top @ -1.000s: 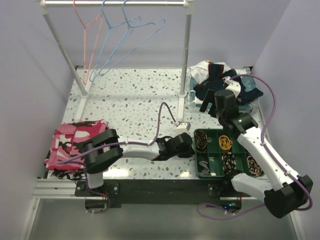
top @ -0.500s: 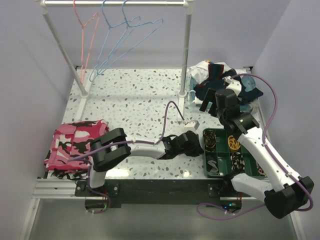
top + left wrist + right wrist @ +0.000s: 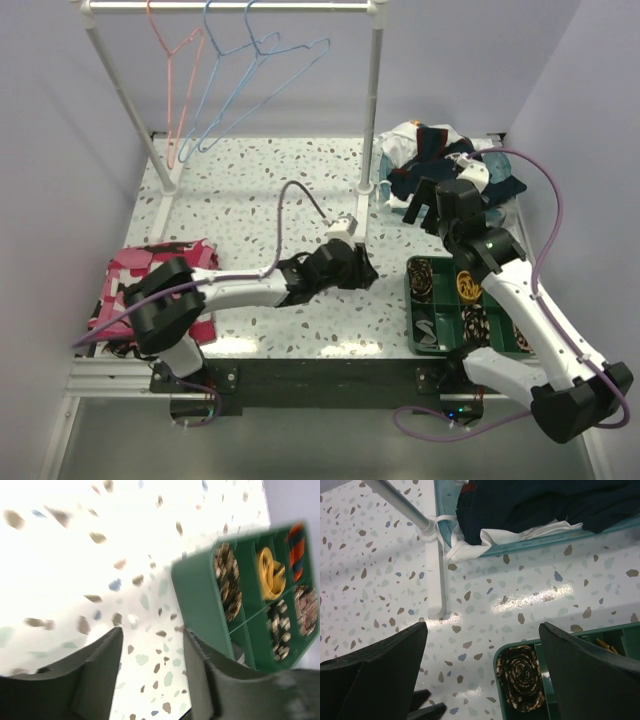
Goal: Place the tank top on the hanger
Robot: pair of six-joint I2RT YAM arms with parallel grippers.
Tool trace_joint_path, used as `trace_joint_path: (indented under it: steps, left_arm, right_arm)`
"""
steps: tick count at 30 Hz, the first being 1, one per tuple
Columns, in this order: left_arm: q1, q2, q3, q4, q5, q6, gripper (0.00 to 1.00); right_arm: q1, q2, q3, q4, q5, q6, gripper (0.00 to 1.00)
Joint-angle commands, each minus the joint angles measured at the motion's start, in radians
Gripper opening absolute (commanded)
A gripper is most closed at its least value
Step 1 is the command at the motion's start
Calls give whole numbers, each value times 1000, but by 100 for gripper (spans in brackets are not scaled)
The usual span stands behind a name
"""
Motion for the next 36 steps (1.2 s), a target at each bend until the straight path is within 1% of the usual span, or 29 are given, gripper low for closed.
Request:
trace_joint_path:
  steps: [1,2,3,5,7,8,9,10,11,12,18,20,24,25,27,28,30,31,35,36]
  left_arm:
    - [63,-219,-27,-105,-139,139,64]
    - [73,-250,-30,-158,-177,163,69]
    - [97,-303,-32,-198,-191,170,71]
    - [137,-348,-23,-267,-162,197,80]
    - [191,-406,-9,-323,-151,213,85]
    - [203,-426,5,-369,-150,239,91]
    - [229,-466,11,-396,-153,245,92]
    - [241,-486,14,-418,-153,256,93]
    - [254,-509,20,-450,-145,274,93]
    - [277,-549,25,-470,-144,282,93]
    - [330,-676,40,-564,-165,318,96]
    - [338,-703,51,-585,-168,325,96]
    - [344,-746,50,-599,-193,332,97]
    - [346,-756,45,-598,-194,329,97]
    - [346,-773,36,-595,-200,326,97]
    - [344,-776,36,-599,-210,322,97]
    - [346,-786,36,-599,-217,320,97]
    - [347,-792,37,-596,-228,319,97]
    - [347,-807,57,-587,-237,328,97]
    - [347,-806,62,-584,-233,331,97]
  right_arm:
    - [-3,55,71,33,36,-23,99]
    - [-3,81,83,51,44,-28,99]
    - [-5,117,112,62,77,-31,98]
    - [-26,241,152,83,99,-35,98]
    - [-57,328,224,91,101,-34,93]
    - [-95,415,244,106,101,-31,89]
    - [-120,456,264,114,86,-23,86]
    - [-144,498,310,117,32,-5,84]
    - [-184,564,331,120,18,3,79]
    - [-193,597,365,125,12,8,77]
    - [-218,759,454,128,61,28,75]
    - [-232,787,460,143,67,31,74]
    - [-255,833,489,180,81,19,68]
    - [-258,844,502,177,81,12,54]
    - [-264,844,525,178,96,-9,33]
    - [-266,844,534,177,105,-17,14]
    - [-267,844,577,158,122,-37,2]
    - [-272,836,597,122,137,-40,0]
    - [-272,752,643,106,154,-81,0]
    - [-272,740,678,99,157,-96,0]
